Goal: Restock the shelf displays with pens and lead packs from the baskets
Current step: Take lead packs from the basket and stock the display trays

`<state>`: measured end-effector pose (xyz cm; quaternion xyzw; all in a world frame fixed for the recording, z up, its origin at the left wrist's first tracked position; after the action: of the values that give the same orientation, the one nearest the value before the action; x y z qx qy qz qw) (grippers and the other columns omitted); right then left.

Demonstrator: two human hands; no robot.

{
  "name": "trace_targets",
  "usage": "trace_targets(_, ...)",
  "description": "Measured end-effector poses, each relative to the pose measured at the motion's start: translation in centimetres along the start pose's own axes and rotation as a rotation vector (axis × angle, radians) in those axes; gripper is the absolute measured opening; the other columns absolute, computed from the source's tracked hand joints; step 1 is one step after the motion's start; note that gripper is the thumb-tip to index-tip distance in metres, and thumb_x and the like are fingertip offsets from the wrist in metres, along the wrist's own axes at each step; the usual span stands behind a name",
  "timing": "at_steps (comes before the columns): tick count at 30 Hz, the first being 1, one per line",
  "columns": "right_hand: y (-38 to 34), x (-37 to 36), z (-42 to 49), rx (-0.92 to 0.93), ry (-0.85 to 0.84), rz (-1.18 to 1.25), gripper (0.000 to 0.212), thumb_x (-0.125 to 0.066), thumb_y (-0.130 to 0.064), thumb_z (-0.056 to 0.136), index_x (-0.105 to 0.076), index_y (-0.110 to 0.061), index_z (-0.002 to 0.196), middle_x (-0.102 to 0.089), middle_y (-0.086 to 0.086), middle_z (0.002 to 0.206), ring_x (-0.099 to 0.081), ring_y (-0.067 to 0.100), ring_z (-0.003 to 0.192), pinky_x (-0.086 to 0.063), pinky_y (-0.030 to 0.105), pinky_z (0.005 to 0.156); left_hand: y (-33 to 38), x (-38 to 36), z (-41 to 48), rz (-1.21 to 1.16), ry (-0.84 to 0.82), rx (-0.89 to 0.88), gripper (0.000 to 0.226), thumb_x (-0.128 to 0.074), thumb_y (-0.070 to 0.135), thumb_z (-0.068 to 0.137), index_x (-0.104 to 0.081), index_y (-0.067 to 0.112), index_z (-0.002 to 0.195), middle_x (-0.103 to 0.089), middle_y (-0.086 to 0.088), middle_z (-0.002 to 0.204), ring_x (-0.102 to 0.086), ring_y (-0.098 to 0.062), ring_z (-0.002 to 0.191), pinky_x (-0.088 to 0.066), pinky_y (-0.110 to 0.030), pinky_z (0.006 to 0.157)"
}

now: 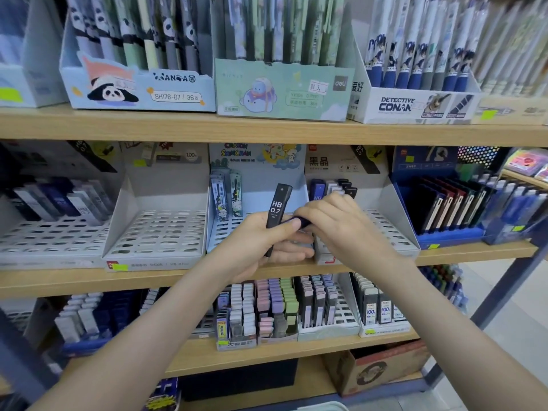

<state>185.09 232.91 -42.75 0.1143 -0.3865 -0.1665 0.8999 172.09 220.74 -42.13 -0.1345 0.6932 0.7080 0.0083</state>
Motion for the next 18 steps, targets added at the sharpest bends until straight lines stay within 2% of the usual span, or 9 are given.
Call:
trace_targets(4, -0.5, -0.1, -0.1, -0.25, 0.067, 0.269, 0.027, -0.045, -0.018, 0.096, -0.064, -0.003, 0.109, -0.063, -0.001, 0.09, -0.043, 0.014, 0.086, -0.035, 0.024, 0.079, 0.5, 0.7, -0.3, -0.058, -0.009, -0.057, 0.04, -0.058, 0.029, 0.081, -0.06, 0.009, 0.115, -0.074, -0.016, 0.096, -0.073, -0.024, 0.082, -0.058, -0.023, 0.065)
trace_targets(7, -1.5, 0.4, 0.4, -0.621, 0.115, 0.657, 0.02, -0.048, -0.013, 0.098, -0.063, -0.01, 0.111, -0.058, -0.016, 0.091, -0.05, -0.002, 0.084, -0.036, 0.008, 0.079, 0.2, 1.1, 0.0, 0.003, 0.072, -0.091, 0.033, -0.056, 0.016, 0.092, -0.054, 0.01, 0.125, -0.07, -0.015, 0.103, -0.073, -0.021, 0.082, -0.058, -0.022, 0.067)
trace_targets(9, -2.1, 0.5, 0.9, -0.806, 0.146, 0.979, 0.017, -0.05, -0.009, 0.097, -0.062, -0.017, 0.105, -0.065, -0.01, 0.095, -0.059, -0.002, 0.087, -0.045, 0.011, 0.078, -0.3, 0.7, 0.2, 0.115, 0.087, -0.113, 0.024, -0.055, 0.006, 0.095, -0.056, 0.01, 0.119, -0.071, -0.01, 0.097, -0.073, -0.016, 0.077, -0.059, -0.022, 0.068)
trace_targets(12, -2.4, 0.2, 1.4, -0.91, 0.182, 1.166, 0.017, -0.054, -0.005, 0.094, -0.061, -0.014, 0.106, -0.068, 0.006, 0.094, -0.062, 0.009, 0.082, -0.05, 0.022, 0.074, -0.7, 0.2, 0.6, 0.241, 0.131, -0.134, 0.013, -0.055, 0.0, 0.094, -0.058, 0.01, 0.103, -0.068, -0.007, 0.079, -0.069, -0.01, 0.059, -0.058, -0.021, 0.061)
trace_targets(14, -2.3, 0.2, 1.6, -0.922, 0.218, 1.222, 0.026, -0.056, -0.002, 0.092, -0.056, -0.018, 0.113, -0.066, 0.005, 0.088, -0.061, 0.012, 0.079, -0.05, 0.024, 0.071, -0.8, 0.4, 1.0, 0.291, 0.2, -0.147, 0.01, -0.057, 0.0, 0.093, -0.058, 0.01, 0.095, -0.065, -0.011, 0.072, -0.065, -0.01, 0.051, -0.057, -0.021, 0.055)
trace_targets(16, -1.7, 0.6, 1.6, -0.889, 0.247, 1.171, 0.042, -0.058, -0.001, 0.091, -0.05, -0.033, 0.117, -0.063, 0.002, 0.089, -0.058, 0.011, 0.078, -0.049, 0.021, 0.069, -0.9, 0.8, 1.4, 0.348, 0.219, -0.144, 0.014, -0.059, 0.0, 0.092, -0.058, 0.014, 0.087, -0.064, -0.009, 0.067, -0.065, -0.011, 0.05, -0.056, -0.02, 0.054)
trace_targets(18, -0.9, 1.5, 2.0, -0.841, 0.194, 1.022, 0.044, -0.06, -0.003, 0.089, -0.053, -0.04, 0.112, -0.061, -0.001, 0.094, -0.054, 0.005, 0.077, -0.047, 0.018, 0.068, -1.0, 0.9, 1.5, 0.414, 0.199, -0.136, 0.016, -0.061, 0.001, 0.091, -0.06, 0.016, 0.083, -0.065, -0.006, 0.066, -0.067, -0.012, 0.053, -0.057, -0.022, 0.056)
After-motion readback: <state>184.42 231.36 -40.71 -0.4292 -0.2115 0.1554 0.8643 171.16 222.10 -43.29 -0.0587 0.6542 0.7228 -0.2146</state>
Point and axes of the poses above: each hand's wrist, its own z-axis towards the middle knuckle, its own x-axis out of the back of the hand, y = z × x, the point moved 1 cm from there along z, towards the middle knuckle
